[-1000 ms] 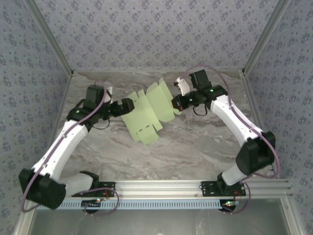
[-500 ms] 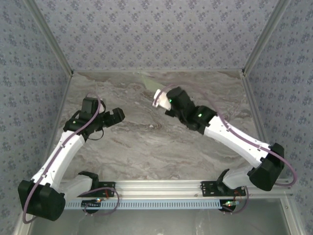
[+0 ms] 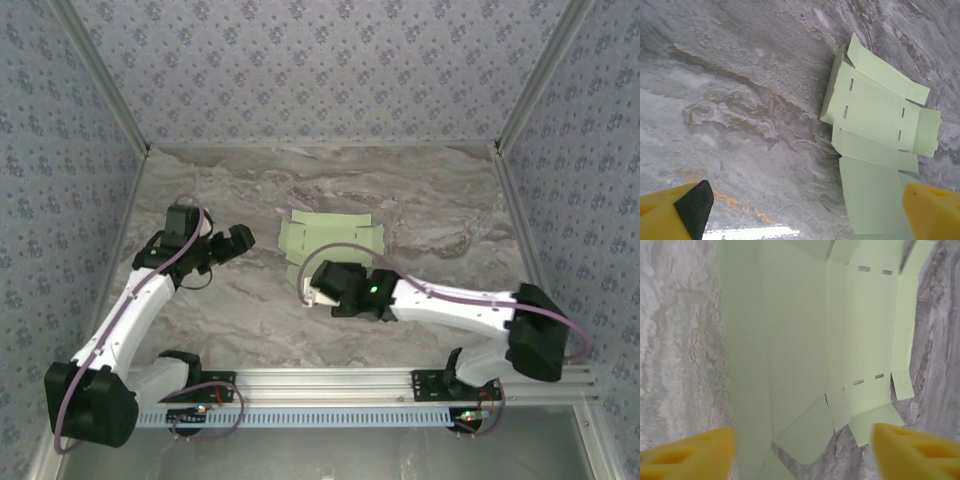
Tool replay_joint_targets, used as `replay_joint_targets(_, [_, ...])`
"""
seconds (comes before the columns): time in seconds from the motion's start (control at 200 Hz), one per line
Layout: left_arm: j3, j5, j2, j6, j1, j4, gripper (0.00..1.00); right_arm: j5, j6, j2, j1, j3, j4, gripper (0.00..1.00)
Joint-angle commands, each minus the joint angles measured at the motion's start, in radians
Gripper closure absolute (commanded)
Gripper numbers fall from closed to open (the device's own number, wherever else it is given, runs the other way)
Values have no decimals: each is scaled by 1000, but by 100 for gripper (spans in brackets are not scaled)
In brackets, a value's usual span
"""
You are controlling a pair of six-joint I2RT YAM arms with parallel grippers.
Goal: Fold the paper box
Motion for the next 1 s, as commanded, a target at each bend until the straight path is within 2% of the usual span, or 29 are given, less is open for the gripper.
replay_joint_targets(0.0, [-39, 81, 62, 2, -28, 117, 1, -239, 145, -168, -99, -6, 56, 0])
replay_joint_targets(0.055, [-43, 74, 98, -1, -58, 159, 1, -312, 225, -229, -186, -20, 106, 0])
replay_joint_targets(0.13, [-22, 16, 147, 21, -105, 181, 1, -349, 372, -290, -325, -50, 172, 1])
replay_joint_targets(0.225, [16, -72, 220, 59, -140, 196, 1, -396, 634, -333, -511, -100, 247, 1])
replay_joint_targets(0.335, [43, -76, 345, 88, -141, 277, 4, -492, 878, -299, -696, -111, 220, 5])
replay_joint_targets(0.43, [81, -61, 438, 110, -141, 320, 7, -638, 940, -231, -800, -116, 211, 9])
replay_joint_targets(0.585, [140, -15, 563, 148, -138, 373, 9, -739, 925, -139, -831, -124, 208, 11])
replay_joint_targets(0.685, [204, 55, 652, 161, -131, 371, 19, -740, 927, -100, -831, -137, 215, 11])
replay_joint_targets(0.809, [232, 51, 701, 176, -129, 387, 24, -790, 937, -63, -826, -135, 236, 13])
replay_joint_targets(0.869, [243, 70, 720, 184, -125, 401, 31, -793, 936, -53, -813, -129, 235, 14])
replay_joint_targets(0.994, [310, 108, 790, 227, -125, 358, 52, -754, 932, -33, -785, -113, 232, 15])
